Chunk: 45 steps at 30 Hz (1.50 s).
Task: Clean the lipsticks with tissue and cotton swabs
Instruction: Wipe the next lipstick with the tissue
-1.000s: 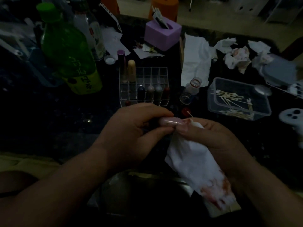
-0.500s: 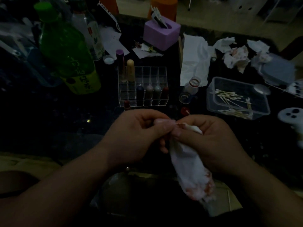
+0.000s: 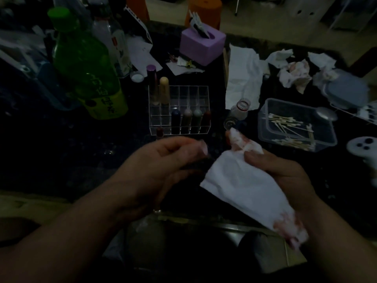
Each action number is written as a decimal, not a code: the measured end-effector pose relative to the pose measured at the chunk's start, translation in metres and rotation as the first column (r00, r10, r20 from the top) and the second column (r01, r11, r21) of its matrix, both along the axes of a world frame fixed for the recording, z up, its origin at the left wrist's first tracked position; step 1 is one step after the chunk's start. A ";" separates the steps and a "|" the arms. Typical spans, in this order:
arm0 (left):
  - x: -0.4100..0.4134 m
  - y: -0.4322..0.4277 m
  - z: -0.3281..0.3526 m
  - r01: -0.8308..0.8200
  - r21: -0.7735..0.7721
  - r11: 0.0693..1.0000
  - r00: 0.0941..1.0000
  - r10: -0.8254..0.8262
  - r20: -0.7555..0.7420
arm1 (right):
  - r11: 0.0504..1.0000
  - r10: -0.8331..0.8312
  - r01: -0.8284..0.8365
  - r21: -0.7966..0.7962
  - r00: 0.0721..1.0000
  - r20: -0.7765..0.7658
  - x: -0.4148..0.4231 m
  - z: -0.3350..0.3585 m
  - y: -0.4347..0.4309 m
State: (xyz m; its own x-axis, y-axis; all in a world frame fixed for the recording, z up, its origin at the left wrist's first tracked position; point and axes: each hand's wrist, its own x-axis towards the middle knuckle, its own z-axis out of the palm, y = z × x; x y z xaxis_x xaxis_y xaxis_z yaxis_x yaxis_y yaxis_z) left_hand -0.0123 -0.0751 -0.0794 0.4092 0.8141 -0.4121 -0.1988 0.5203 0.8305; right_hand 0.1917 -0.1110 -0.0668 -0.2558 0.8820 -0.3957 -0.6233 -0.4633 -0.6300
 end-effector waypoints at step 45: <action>0.017 -0.004 -0.021 0.072 -0.336 0.939 0.967 0.017 0.254 | 0.977 -0.111 -0.211 0.039 -0.343 0.933 0.050 -0.078 0.051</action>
State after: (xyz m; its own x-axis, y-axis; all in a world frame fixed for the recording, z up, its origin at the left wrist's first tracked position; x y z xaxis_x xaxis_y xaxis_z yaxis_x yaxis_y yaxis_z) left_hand 0.0048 -0.0788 -0.1000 0.5550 0.6295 -0.5438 -0.3571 0.7707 0.5277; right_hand 0.2421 -0.0595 -0.1449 0.2634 0.9626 -0.0629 0.8881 -0.2675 -0.3738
